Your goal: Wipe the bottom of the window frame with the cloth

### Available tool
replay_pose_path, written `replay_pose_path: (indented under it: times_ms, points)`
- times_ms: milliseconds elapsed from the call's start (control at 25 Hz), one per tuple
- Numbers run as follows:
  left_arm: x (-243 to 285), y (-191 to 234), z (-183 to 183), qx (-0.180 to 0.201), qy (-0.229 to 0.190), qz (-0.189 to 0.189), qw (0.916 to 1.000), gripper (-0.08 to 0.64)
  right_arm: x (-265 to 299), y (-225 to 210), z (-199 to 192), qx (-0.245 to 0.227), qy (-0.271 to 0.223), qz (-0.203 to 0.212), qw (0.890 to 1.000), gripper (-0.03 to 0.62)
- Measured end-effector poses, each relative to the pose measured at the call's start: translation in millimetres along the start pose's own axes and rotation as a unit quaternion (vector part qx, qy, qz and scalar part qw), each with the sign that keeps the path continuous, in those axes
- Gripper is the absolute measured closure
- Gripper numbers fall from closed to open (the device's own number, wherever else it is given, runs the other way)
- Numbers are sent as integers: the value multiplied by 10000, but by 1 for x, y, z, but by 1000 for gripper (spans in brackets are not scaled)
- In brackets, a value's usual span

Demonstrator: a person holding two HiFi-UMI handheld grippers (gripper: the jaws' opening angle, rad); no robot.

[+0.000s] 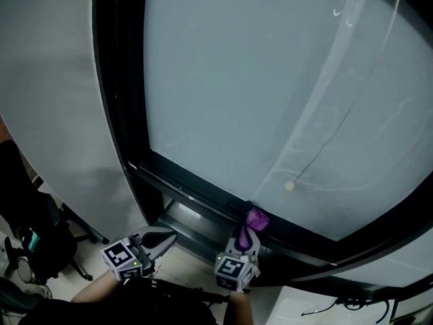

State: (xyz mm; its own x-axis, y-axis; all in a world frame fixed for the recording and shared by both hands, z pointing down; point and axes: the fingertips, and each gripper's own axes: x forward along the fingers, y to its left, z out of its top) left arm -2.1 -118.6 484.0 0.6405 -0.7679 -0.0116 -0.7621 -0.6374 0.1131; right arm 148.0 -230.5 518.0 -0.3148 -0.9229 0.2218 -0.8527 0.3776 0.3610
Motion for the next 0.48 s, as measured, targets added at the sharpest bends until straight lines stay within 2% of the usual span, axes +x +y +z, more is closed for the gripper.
replay_pose_path:
  times_ms: [120, 320, 400, 480]
  points:
    - [3, 4, 3, 84, -65, -257, 9996, 557, 1, -2, 1, 153, 4, -85, 9998, 526]
    - [-6, 30, 10, -22, -175, -374, 9991, 558, -4, 4, 4, 816, -70, -294, 9962, 526]
    - [-9, 39, 18, -71, -310, -483, 9983, 558, -2, 11, 9, 654, -29, -422, 9970, 526]
    - [-13, 45, 22, -91, -358, -614, 9974, 558, 1, 20, 13, 235, 80, -581, 9980, 526]
